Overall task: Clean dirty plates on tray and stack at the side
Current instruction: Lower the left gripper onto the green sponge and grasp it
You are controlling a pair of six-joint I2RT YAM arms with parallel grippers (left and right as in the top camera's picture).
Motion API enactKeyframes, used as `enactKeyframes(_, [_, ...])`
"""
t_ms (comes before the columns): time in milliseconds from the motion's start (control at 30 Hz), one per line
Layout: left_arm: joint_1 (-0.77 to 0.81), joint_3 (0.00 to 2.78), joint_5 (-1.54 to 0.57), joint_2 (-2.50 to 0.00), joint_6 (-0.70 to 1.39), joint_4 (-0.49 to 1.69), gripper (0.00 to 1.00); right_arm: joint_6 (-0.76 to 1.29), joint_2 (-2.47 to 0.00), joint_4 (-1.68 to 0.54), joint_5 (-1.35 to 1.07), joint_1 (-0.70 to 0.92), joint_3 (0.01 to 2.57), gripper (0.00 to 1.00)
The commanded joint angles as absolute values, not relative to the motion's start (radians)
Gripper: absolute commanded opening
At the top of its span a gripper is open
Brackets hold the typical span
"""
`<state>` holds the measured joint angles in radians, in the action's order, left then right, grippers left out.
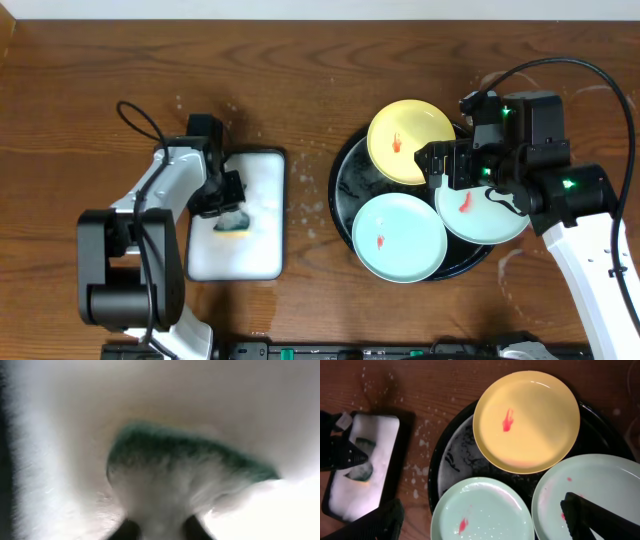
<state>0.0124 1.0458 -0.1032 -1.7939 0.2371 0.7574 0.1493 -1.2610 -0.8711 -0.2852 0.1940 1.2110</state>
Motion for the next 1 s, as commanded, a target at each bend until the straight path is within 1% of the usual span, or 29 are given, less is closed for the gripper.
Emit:
enactKeyframes(0, [0.012, 1.020, -0.087, -1.874, 0.217, 0.748, 0.07, 0.142, -1.255, -0.872, -0.297, 0.198, 1.234, 0.99])
enactKeyframes(167, [0.012, 1.109, -0.086, -1.796, 0.217, 0.871, 0.08, 0.142, -1.255, -0.875, -0.297, 0.198, 1.234, 0.99])
enactKeyframes(200, [0.012, 1.130, -0.086, -1.770, 0.217, 0.892, 0.10, 0.142, -1.255, -0.875, -0.297, 0.198, 1.234, 0.99])
enactKeyframes(233, [0.012, 1.147, -0.086, -1.743, 0.218, 0.907, 0.17, 0.142, -1.255, -0.875, -0.297, 0.198, 1.234, 0.99])
enactKeyframes(267, [0.013, 1.160, -0.087, -1.710, 0.218, 0.916, 0.33, 0.142, -1.255, -0.875, -0.297, 0.198, 1.234, 0.99])
enactKeyframes(333, [0.013, 1.163, -0.090, -1.657, 0.218, 0.920, 0.54, 0.143, -1.255, -0.875, -0.297, 0.198, 1.234, 0.99])
enactKeyframes(367, [0.013, 1.162, -0.090, -1.632, 0.218, 0.925, 0.60, 0.146, -1.255, -0.875, -0.297, 0.198, 1.234, 0.99])
enactKeyframes(433, [0.012, 1.162, -0.090, -1.599, 0.218, 0.940, 0.65, 0.146, -1.255, -0.875, -0.297, 0.198, 1.234, 0.99])
enactKeyframes(567, [0.013, 1.150, -0.090, -1.594, 0.223, 0.995, 0.66, 0.146, -1.255, -0.875, -0.297, 0.198, 1.234, 0.99])
enactKeyframes(667, [0.012, 1.087, -0.089, -1.599, 0.222, 0.992, 0.66, 0.145, -1.255, -0.879, -0.297, 0.198, 1.234, 0.99])
enactKeyframes(767, [0.013, 1.005, -0.090, -1.603, 0.223, 0.939, 0.66, 0.145, -1.255, -0.883, -0.297, 0.198, 1.234, 0.99])
enactKeyframes(867, [0.013, 0.912, -0.091, -1.605, 0.223, 0.838, 0.66, 0.146, -1.255, -0.883, -0.297, 0.198, 1.234, 0.99])
enactKeyframes(967, [0.013, 0.837, -0.107, -1.607, 0.226, 0.751, 0.64, 0.146, -1.255, -0.883, -0.297, 0.198, 1.234, 0.99])
